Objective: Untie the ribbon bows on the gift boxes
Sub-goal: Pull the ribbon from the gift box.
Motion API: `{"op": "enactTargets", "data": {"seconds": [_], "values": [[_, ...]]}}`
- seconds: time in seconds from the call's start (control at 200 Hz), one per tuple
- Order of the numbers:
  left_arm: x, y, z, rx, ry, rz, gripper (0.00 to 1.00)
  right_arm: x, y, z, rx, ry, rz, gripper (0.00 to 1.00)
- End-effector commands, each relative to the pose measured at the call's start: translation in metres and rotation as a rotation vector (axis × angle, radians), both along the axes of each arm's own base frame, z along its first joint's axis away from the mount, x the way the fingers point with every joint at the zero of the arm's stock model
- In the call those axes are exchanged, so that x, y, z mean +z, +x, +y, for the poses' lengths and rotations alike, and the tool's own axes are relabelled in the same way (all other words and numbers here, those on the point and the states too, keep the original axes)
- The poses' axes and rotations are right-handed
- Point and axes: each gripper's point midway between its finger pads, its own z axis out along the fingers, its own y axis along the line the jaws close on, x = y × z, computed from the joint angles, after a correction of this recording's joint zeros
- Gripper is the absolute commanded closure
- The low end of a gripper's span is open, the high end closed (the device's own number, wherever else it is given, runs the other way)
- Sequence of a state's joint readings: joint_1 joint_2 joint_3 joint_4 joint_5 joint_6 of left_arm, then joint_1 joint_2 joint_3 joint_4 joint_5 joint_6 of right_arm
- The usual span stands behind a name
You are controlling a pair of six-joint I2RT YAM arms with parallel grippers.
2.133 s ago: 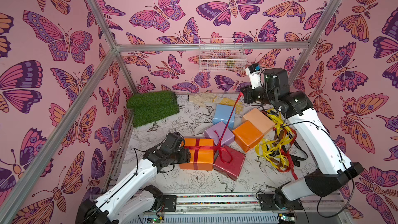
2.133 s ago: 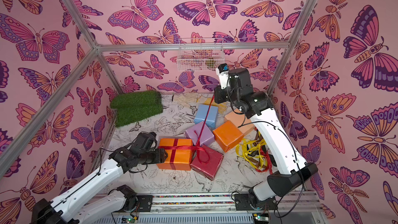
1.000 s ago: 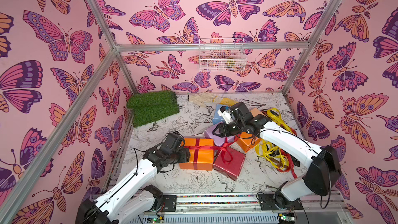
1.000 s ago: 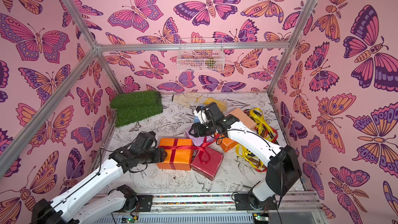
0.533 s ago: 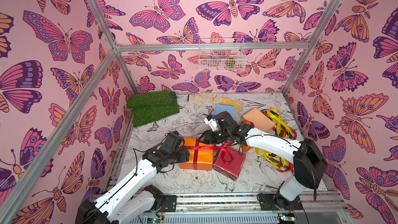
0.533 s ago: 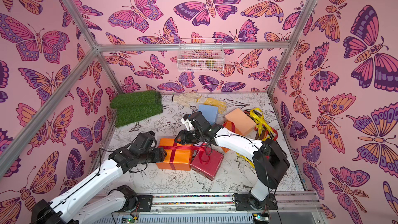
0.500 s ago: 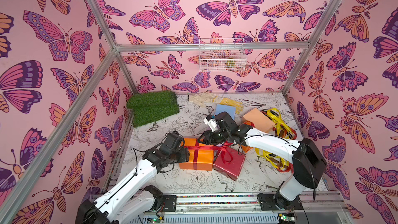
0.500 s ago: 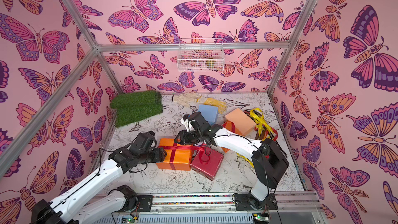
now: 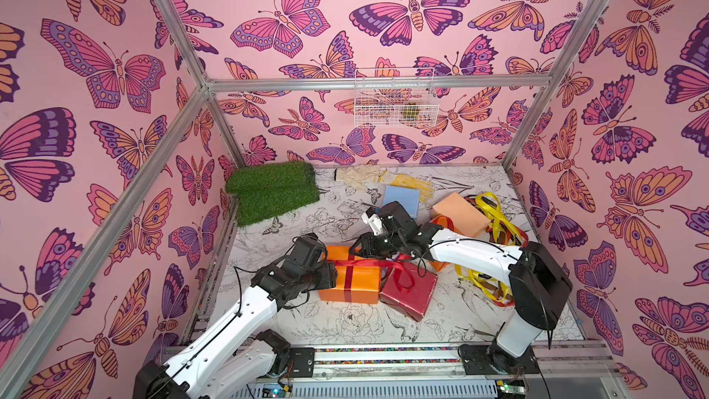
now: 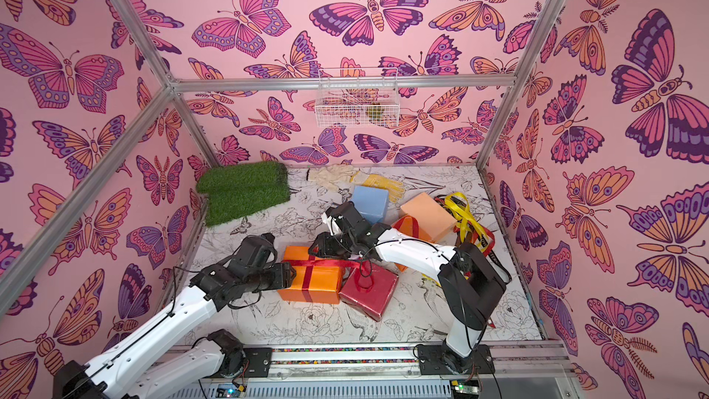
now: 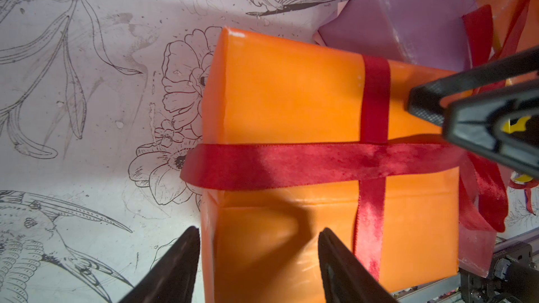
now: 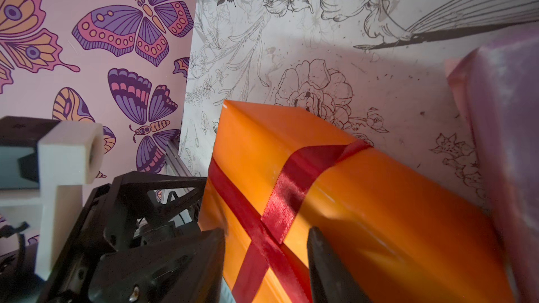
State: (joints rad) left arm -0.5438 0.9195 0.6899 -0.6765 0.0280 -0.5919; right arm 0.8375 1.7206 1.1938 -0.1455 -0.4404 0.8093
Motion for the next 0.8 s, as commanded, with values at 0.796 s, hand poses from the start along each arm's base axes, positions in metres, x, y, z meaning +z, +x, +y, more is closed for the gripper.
{"op": "enactTargets", "data": {"seconds": [0.796], "values": [[-0.012, -0.001, -0.002, -0.002, -0.015, -0.006, 0.33, -0.03, -0.006, 0.028, -0.051, 0.06, 0.125, 0.58]]}}
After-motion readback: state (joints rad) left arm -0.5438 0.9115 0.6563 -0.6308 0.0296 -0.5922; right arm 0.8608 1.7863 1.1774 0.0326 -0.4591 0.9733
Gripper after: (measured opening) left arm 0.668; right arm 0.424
